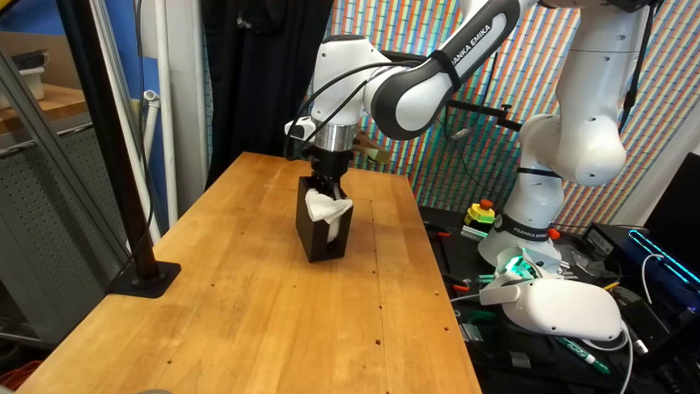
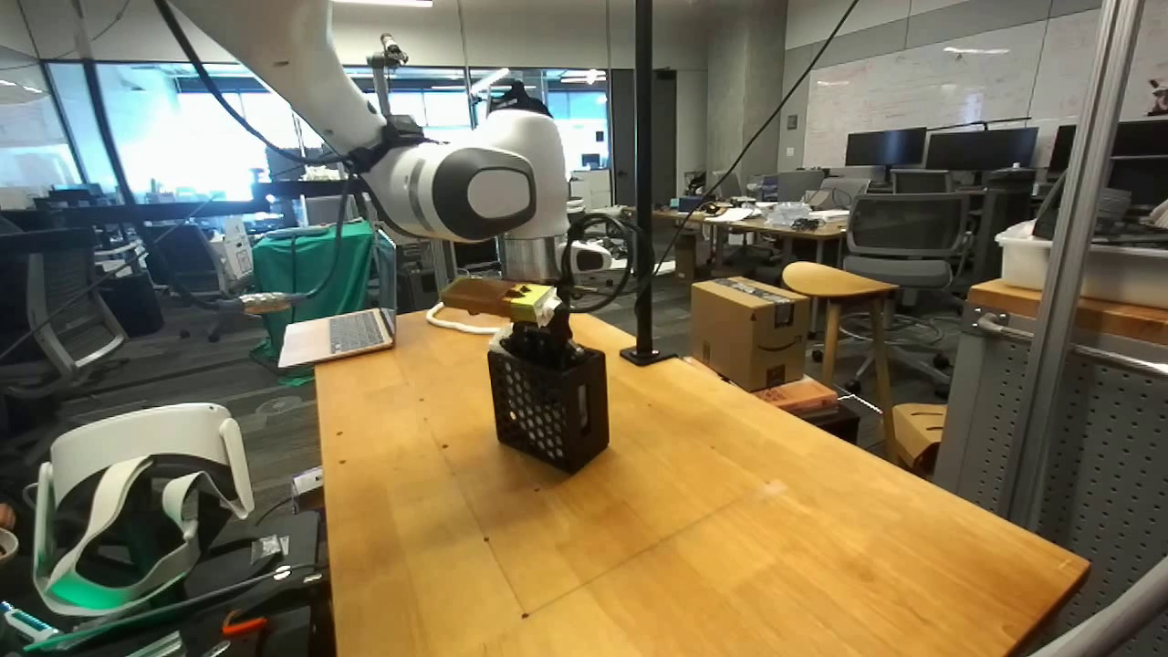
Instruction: Put the towel inside the black cutlery holder
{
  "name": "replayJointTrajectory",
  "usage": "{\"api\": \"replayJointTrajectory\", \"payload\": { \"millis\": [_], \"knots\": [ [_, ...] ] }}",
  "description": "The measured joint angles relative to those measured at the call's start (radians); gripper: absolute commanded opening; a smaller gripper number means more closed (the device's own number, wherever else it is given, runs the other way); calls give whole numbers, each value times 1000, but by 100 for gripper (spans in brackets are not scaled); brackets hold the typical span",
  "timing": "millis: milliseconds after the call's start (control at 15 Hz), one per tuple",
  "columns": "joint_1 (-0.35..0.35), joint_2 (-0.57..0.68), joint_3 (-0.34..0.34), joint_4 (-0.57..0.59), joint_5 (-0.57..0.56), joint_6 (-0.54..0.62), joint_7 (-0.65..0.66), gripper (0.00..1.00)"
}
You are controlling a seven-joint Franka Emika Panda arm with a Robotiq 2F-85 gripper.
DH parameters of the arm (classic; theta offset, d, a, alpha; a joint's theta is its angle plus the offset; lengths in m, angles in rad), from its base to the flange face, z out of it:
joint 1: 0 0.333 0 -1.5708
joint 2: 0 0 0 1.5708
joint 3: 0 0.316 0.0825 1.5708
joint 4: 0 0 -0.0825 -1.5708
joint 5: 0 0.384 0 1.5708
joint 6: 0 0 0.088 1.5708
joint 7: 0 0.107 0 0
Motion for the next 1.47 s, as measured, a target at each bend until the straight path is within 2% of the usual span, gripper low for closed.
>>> {"api": "replayJointTrajectory", "payload": {
  "millis": [333,667,800,1067,1267,1467],
  "knots": [
    [-21,40,0,85,66,-125,-35,5],
    [-20,46,5,102,67,-152,-34,5],
    [-8,31,11,96,29,-152,-16,5],
    [46,-72,40,70,-119,-177,81,5],
    [95,-174,87,60,-226,-240,154,5],
    [136,-235,144,58,-283,-279,185,5]
  ]
}}
